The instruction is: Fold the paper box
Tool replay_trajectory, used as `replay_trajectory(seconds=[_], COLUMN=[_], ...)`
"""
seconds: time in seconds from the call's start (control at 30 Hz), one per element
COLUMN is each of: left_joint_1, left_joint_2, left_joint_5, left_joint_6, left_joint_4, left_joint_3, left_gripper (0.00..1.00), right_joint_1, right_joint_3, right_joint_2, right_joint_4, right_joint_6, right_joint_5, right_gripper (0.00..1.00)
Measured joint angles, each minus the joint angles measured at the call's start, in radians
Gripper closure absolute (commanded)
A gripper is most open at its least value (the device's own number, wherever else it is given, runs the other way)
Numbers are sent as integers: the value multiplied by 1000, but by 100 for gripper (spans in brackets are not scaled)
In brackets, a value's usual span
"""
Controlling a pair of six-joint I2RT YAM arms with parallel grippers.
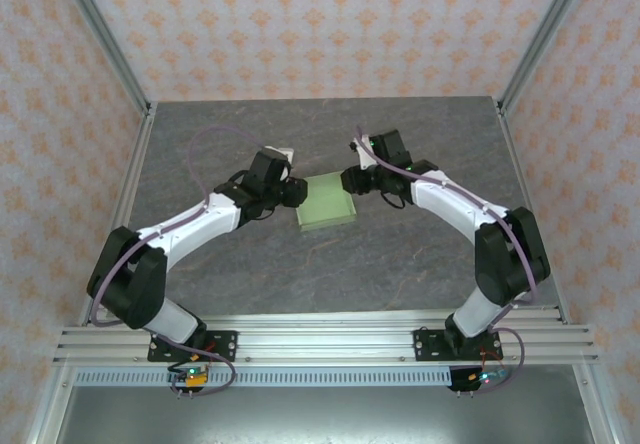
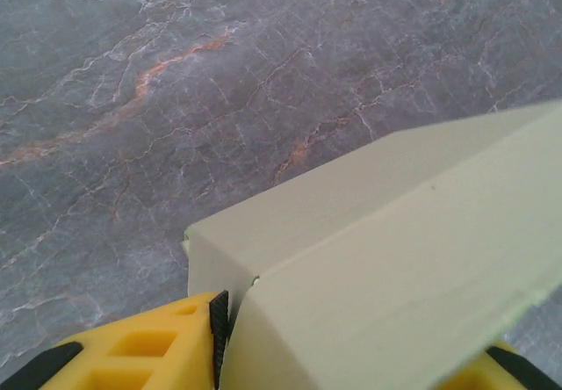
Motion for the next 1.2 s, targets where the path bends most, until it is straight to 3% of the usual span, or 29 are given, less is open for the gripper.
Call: replay_trajectory(seconds=[0.23,0.37,0.47,0.83,1.07,1.2], left_joint_1=[57,116,157,170,170,170], left_joint_2=[53,52,43,19,38,61], left_joint_5=[78,132,167,261,257,257], left_joint_6=[-7,8,13,19,11,8], left_joint_4=[-37,-72,-83,-87,-90,-91], left_joint_3=[47,65,67,44,58,73], left_gripper=[59,39,37,39,55,58], right_joint_1=[26,8,-27,-56,-47,-28], right_joint_3=[-6,-6,-6,76,81,81], right_joint_2=[-16,-58,-82,48,93,96], right_joint_4=[-23,-75,-88,-108,-88,-59], right_joint_6=[87,28,-25,-111,-70,-53], right_joint_5=[34,46,45,-10,-18,-16], right_gripper=[50,41,40,48,57,59])
